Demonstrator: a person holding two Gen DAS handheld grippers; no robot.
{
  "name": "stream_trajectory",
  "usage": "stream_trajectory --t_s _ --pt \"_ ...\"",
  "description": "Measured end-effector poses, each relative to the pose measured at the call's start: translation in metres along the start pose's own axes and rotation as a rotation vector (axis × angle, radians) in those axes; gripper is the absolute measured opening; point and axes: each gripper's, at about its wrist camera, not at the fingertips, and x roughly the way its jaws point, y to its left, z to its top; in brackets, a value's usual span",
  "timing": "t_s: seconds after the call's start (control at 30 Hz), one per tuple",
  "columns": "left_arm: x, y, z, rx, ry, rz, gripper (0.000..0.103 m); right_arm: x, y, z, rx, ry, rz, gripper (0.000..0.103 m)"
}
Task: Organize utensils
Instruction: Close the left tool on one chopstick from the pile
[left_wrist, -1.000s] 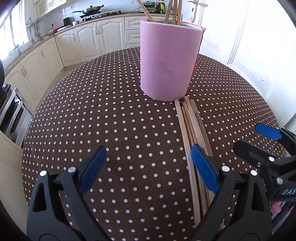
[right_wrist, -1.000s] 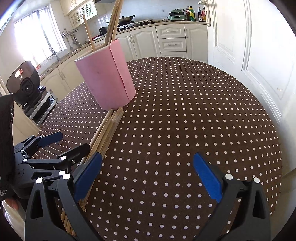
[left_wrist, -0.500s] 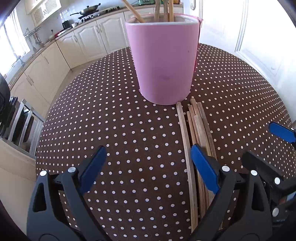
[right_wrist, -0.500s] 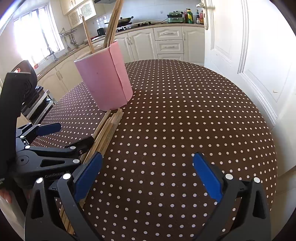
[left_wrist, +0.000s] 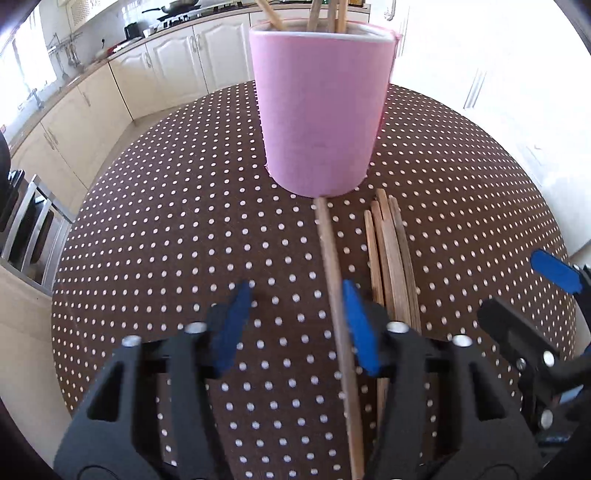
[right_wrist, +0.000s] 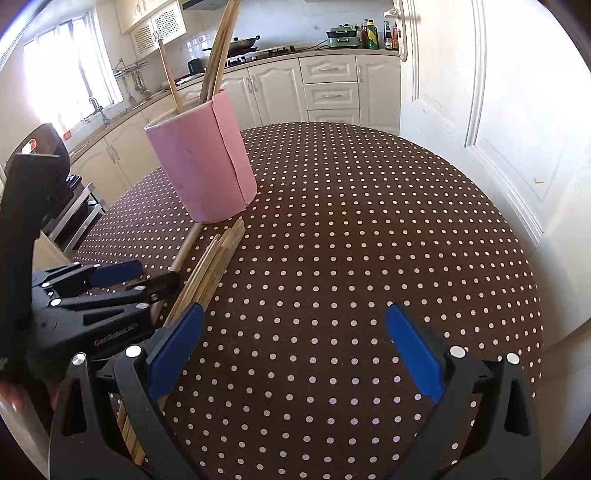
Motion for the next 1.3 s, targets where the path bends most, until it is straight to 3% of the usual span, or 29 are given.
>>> stream_trajectory --t_s 0.07,0.27,0.63,1.0,1.3 --pt "-0.003 0.001 -0.001 -0.008 0.0 -0.002 0.023 -0.001 0.003 0.0 -0.004 0.003 0.003 0.095" --pt "-0.012 0.011 -0.023 -0.031 -0.031 -0.034 0.009 -0.003 0.012 -0.003 -0.006 0.001 0.011 0.095" --pt "-0.017 0.047 -0.048 -0.153 -0.073 -0.145 0.007 0.016 0.043 0.009 -0.112 -0.009 -0.121 0.095" --pt "-0.021 0.058 -0.074 -0.154 -0.103 -0.176 0.007 0.039 0.053 0.011 -0.122 0.018 -0.207 0.095" --pt "-0.024 0.053 -0.077 -0.13 -0.121 -0.166 0.007 0.047 0.064 0.021 -0.103 0.023 -0.282 0.095"
